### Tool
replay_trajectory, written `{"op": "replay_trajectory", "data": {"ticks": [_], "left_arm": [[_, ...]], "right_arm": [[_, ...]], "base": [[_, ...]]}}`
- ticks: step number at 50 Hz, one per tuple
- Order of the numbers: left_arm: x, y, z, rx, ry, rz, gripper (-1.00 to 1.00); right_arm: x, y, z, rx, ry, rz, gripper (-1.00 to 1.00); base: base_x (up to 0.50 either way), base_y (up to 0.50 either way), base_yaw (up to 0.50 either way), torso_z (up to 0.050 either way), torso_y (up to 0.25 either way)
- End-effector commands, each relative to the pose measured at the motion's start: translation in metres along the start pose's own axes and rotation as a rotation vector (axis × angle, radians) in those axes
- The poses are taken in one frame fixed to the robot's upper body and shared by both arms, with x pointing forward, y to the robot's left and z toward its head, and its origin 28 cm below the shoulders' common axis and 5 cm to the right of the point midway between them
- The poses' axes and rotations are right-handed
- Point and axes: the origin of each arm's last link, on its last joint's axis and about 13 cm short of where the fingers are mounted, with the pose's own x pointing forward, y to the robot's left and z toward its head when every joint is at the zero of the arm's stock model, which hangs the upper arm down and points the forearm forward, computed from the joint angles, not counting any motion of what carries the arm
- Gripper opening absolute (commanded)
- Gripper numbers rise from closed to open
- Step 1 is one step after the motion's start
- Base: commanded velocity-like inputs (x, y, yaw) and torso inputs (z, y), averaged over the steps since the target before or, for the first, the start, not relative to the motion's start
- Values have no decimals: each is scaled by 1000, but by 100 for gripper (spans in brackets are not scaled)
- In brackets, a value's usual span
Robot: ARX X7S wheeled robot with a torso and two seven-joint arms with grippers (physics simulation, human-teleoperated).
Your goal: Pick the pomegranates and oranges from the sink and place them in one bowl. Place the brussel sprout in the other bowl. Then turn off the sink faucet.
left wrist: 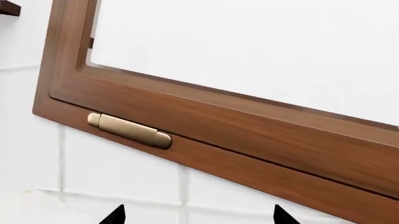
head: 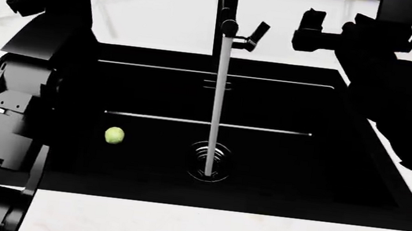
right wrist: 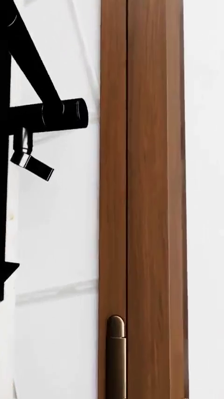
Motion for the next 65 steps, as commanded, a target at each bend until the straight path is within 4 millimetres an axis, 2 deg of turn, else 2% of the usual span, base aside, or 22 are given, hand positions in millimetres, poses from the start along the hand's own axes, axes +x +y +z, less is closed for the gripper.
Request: {"op": "replay_trajectory", "data": {"ticks": [1,24,30,45,51,61,65], "left_arm": [[10,6,1,-8,35,44,100],[9,13,4,-14,25,65,100],[10,12,0,20,-60,56,100],[5,22,-6,28,-10,-26,100],[-5,35,7,13,86,-103,100],[-13,55,29,107,195,-227,100],[-27,60,36,102,244,-348,100]], "right_arm": [[8,1,-2,5,25,-9,100],[1,-2,3,7,-22,-55,100],[0,-4,3,40,-32,-60,100],[-6,-7,0,60,-12,-54,100],[-15,-11,9,32,-16,-48,100],[-27,-14,13,-19,50,-25,100],[-46,-9,9,-90,164,62,100]], "base": [[500,0,0,0,0],[500,58,0,0,1],[500,100,0,0,2],[0,0,0,0,0],[0,0,0,0,0],[0,0,0,0,0],[0,0,0,0,0]]}}
